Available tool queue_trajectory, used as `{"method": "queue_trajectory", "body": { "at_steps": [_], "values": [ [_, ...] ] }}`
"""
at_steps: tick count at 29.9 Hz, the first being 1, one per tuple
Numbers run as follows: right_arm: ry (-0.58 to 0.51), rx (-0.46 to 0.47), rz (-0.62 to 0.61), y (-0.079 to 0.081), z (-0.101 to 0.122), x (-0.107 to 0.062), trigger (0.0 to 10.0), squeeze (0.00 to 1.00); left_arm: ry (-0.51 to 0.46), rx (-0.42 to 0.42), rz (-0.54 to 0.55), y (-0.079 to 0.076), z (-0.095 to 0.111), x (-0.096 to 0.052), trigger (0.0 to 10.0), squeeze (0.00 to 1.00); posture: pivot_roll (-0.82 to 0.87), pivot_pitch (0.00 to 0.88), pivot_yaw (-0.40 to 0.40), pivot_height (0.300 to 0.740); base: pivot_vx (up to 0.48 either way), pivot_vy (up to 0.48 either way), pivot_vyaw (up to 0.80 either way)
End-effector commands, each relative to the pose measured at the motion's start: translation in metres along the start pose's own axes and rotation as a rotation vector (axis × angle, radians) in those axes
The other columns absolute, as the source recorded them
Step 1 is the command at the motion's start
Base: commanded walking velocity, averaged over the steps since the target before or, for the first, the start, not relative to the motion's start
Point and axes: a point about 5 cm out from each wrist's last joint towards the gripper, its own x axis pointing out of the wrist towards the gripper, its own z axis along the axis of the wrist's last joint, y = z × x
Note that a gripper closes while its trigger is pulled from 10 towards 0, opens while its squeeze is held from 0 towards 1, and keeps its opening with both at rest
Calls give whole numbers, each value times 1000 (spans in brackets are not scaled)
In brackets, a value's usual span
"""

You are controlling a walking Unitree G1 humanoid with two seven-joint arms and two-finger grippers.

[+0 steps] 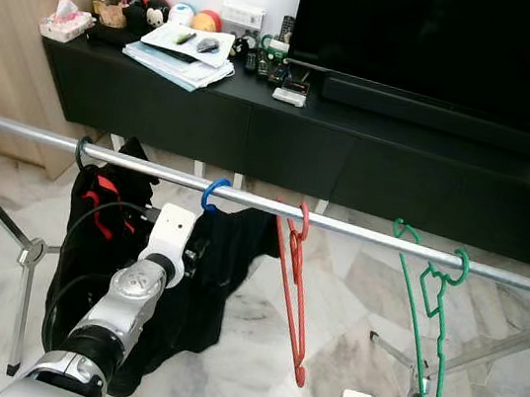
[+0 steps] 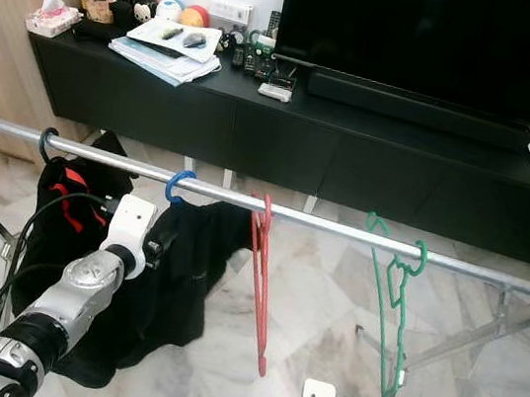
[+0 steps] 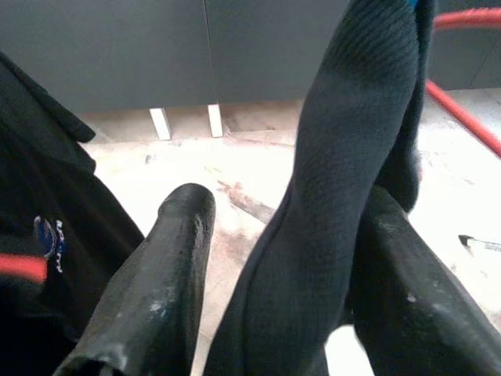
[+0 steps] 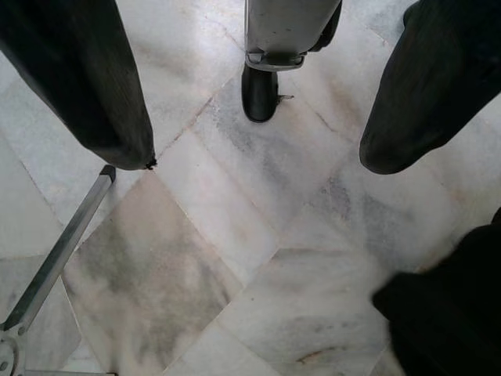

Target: Hang hanger

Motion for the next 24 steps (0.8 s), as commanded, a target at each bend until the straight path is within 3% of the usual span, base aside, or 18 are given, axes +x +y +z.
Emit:
{"method": "queue_trajectory", "body": {
  "at_steps": [1,13,24],
  "values": [
    [16,-5,-1,-1,-4,0,10000,0,-7,-3,6,2,0,-2,10000,1000,-49,109,-41,740,0,0,0],
    [18,0,-1,0,-5,0,10000,0,-38,-9,-20,2,-2,-10,10000,1000,-47,112,-34,740,0,0,0],
    [17,4,0,1,-5,0,10000,0,-103,-4,-20,14,0,-37,10000,1000,-44,111,-25,740,0,0,0]
  ]
}}
